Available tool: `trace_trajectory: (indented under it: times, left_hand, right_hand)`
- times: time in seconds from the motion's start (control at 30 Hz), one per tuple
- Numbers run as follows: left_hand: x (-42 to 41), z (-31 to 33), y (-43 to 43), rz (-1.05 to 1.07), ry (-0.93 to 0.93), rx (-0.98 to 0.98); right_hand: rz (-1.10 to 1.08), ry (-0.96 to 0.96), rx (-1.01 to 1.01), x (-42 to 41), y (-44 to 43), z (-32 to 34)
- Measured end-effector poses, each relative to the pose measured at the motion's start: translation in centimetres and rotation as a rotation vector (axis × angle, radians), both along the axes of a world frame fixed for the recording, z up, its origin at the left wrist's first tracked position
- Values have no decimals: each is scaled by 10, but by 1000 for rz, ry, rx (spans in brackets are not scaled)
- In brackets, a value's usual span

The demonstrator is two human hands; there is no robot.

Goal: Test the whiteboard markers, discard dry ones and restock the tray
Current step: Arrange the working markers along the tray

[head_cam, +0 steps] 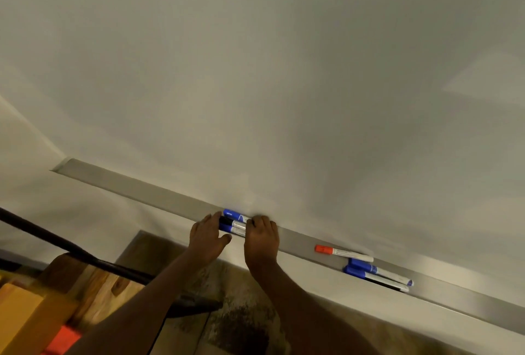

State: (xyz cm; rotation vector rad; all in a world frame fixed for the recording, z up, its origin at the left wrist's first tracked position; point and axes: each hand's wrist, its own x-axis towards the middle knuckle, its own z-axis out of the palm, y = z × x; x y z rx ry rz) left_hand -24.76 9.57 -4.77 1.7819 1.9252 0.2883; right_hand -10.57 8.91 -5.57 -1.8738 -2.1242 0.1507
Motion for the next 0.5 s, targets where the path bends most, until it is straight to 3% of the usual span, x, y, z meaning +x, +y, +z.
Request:
trace_trajectory:
  times: [0.5]
  left_hand:
    - [11, 1, -2, 5, -14, 48]
  right_hand:
    - [104, 35, 44, 21, -6, 3]
